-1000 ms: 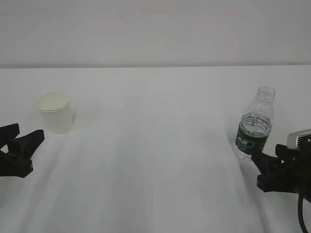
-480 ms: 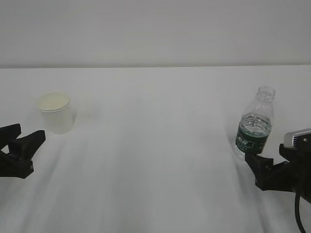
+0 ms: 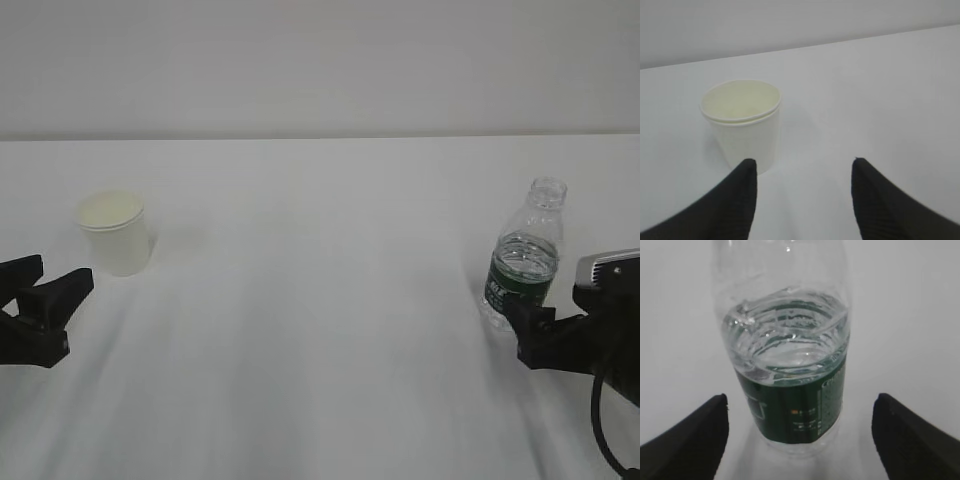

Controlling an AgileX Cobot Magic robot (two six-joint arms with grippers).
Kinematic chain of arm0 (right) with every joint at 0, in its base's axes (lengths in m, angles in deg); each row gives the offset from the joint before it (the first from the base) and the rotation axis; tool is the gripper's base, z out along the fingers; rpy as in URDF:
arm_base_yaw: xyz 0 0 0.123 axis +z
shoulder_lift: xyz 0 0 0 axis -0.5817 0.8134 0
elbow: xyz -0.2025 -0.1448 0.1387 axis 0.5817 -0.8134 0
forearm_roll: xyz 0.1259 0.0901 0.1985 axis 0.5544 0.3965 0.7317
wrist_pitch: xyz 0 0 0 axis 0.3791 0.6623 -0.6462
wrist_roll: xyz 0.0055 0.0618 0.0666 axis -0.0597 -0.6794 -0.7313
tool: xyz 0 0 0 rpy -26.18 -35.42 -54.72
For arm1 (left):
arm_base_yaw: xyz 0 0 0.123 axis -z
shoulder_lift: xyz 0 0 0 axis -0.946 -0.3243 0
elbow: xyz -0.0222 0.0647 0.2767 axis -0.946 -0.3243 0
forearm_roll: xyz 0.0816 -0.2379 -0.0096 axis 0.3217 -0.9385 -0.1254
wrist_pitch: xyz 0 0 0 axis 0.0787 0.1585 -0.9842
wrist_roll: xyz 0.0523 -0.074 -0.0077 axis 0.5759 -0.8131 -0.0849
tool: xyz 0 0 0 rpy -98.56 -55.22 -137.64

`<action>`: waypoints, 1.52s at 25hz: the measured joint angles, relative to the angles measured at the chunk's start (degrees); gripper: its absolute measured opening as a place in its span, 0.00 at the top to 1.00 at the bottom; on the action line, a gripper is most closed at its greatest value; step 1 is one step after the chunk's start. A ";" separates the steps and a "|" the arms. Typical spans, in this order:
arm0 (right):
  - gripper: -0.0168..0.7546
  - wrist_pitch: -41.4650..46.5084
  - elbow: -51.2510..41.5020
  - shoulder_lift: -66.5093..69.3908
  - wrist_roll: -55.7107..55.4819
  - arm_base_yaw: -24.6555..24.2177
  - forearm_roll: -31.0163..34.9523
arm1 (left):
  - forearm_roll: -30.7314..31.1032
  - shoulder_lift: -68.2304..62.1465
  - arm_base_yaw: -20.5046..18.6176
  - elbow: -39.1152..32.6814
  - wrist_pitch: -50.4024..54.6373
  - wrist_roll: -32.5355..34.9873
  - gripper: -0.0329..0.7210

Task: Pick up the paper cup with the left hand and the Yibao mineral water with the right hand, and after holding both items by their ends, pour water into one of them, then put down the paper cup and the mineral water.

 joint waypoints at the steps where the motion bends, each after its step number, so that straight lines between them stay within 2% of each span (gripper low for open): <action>1: 0.09 0.00 0.48 0.63 0.00 0.00 0.00 | 0.00 0.00 0.00 0.00 0.00 0.00 0.39; 26: 0.09 -0.02 9.04 9.95 -7.42 0.00 0.00 | 0.00 0.00 0.00 0.00 0.00 0.44 0.39; 38: 0.09 -0.02 11.12 10.00 -8.82 0.00 0.39 | 0.00 0.00 0.00 0.00 0.00 0.80 0.39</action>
